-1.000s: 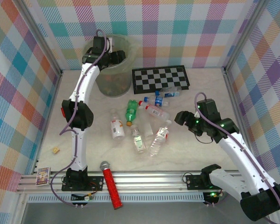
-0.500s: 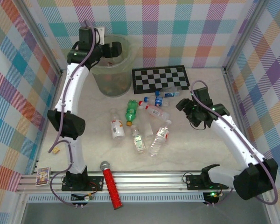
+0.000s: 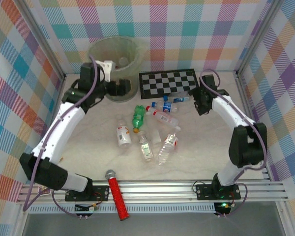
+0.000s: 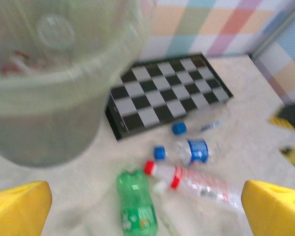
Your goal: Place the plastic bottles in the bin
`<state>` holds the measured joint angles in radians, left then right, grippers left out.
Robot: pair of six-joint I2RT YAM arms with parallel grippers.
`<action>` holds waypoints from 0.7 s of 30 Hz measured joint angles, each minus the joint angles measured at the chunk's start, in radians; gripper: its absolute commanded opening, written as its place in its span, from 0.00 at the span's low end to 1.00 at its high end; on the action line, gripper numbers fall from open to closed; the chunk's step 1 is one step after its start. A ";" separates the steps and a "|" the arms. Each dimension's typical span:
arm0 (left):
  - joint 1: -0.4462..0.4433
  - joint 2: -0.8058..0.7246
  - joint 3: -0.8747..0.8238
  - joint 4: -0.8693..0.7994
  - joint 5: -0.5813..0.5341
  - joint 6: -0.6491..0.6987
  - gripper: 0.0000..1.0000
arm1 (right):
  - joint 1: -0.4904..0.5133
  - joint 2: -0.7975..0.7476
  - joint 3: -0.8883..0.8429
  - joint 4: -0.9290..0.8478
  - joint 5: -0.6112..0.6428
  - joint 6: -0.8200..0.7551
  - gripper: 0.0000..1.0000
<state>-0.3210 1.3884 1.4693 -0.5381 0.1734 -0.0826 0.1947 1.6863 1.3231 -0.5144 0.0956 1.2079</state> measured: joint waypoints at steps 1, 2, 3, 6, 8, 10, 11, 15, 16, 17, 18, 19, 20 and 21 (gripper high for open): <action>-0.010 -0.026 -0.042 0.005 0.000 -0.008 0.99 | 0.000 0.031 0.022 0.008 -0.002 0.006 0.87; -0.019 -0.055 -0.093 0.015 0.001 -0.018 0.99 | 0.000 0.068 0.048 0.014 -0.005 0.012 0.87; -0.027 -0.083 -0.140 0.023 0.001 -0.032 0.99 | 0.000 0.103 0.074 0.019 -0.010 0.017 0.87; -0.045 -0.154 -0.262 0.050 0.006 -0.075 0.99 | 0.000 0.193 0.140 0.035 -0.025 0.038 0.87; -0.055 -0.196 -0.340 0.074 0.020 -0.109 0.99 | 0.000 0.245 0.175 0.048 -0.032 0.046 0.87; -0.063 -0.232 -0.406 0.092 0.035 -0.144 0.99 | -0.003 0.295 0.212 0.053 -0.039 0.055 0.87; -0.064 -0.250 -0.440 0.105 0.043 -0.163 0.99 | -0.005 0.319 0.232 0.055 -0.040 0.060 0.87; -0.065 -0.296 -0.515 0.127 0.056 -0.214 0.99 | -0.006 0.395 0.296 0.064 -0.040 0.064 0.87; -0.065 -0.301 -0.520 0.127 0.059 -0.220 0.99 | -0.007 0.410 0.309 0.067 -0.040 0.064 0.86; -0.065 -0.305 -0.522 0.127 0.062 -0.225 0.99 | -0.008 0.426 0.322 0.068 -0.040 0.064 0.86; -0.065 -0.308 -0.522 0.127 0.064 -0.228 0.99 | -0.009 0.442 0.337 0.068 -0.039 0.064 0.86; -0.065 -0.312 -0.522 0.127 0.066 -0.231 0.99 | -0.011 0.456 0.350 0.068 -0.040 0.065 0.86; -0.065 -0.318 -0.522 0.127 0.066 -0.233 0.99 | -0.013 0.470 0.362 0.069 -0.039 0.065 0.86; -0.065 -0.322 -0.522 0.127 0.069 -0.236 0.99 | -0.015 0.484 0.373 0.071 -0.040 0.068 0.86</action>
<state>-0.3859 1.0660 0.9474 -0.4110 0.2420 -0.3187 0.1799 2.1700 1.6958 -0.4435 0.0559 1.2758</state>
